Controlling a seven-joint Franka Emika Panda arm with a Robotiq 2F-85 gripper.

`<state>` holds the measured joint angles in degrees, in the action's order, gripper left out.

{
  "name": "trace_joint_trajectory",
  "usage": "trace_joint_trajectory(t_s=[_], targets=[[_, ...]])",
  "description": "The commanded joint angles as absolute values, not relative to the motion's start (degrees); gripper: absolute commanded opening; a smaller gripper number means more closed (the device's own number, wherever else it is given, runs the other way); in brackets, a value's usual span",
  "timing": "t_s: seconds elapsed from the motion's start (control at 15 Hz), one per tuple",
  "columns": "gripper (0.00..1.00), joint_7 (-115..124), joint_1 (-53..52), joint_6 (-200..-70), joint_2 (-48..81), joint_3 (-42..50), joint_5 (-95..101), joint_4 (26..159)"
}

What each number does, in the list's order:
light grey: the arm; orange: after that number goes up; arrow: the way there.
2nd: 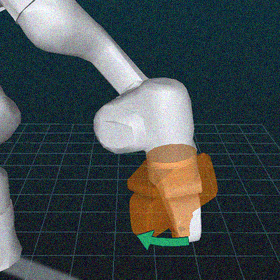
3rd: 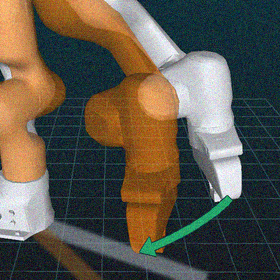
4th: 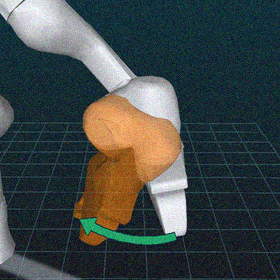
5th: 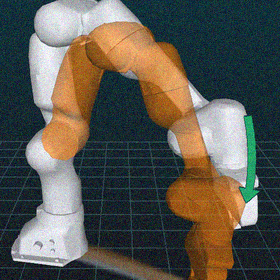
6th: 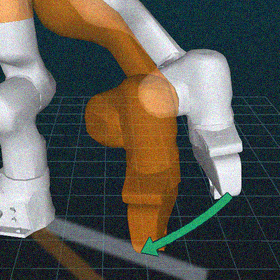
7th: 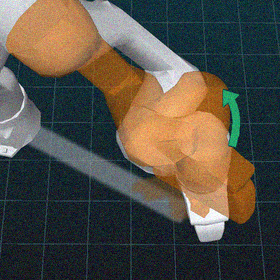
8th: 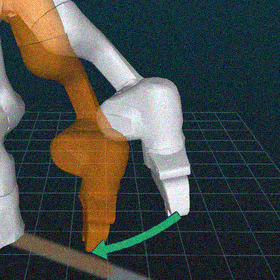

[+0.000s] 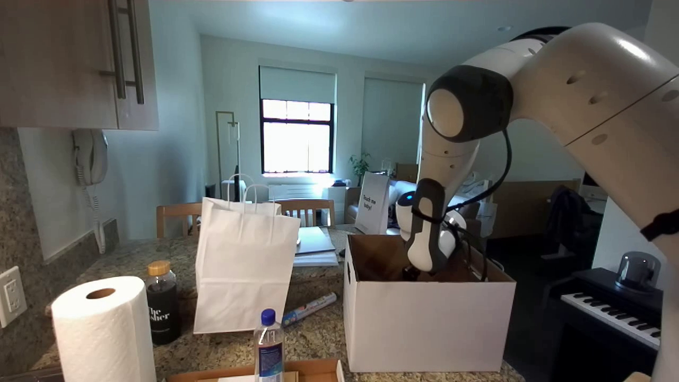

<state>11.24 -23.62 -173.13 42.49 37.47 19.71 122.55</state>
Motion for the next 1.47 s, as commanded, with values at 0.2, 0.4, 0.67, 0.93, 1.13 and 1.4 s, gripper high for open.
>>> trace_joint_trajectory(t_s=[0.2, 0.4, 0.67, 0.93, 1.13, 1.4], targets=[[1.00, 4.42, -20.78, -169.35, 42.79, 33.48, 21.28, 122.99], [1.00, 1.67, -18.18, -165.98, 43.21, 30.57, 21.79, 122.08], [1.00, -1.21, -13.14, -161.00, 43.04, 25.27, 22.55, 120.05], [1.00, -2.55, -9.98, -154.55, 44.37, 20.63, 22.72, 117.46], [1.00, -2.64, -8.80, -149.74, 44.55, 17.86, 23.10, 116.36], [1.00, -2.55, -7.23, -144.20, 44.15, 14.86, 22.98, 115.25]])
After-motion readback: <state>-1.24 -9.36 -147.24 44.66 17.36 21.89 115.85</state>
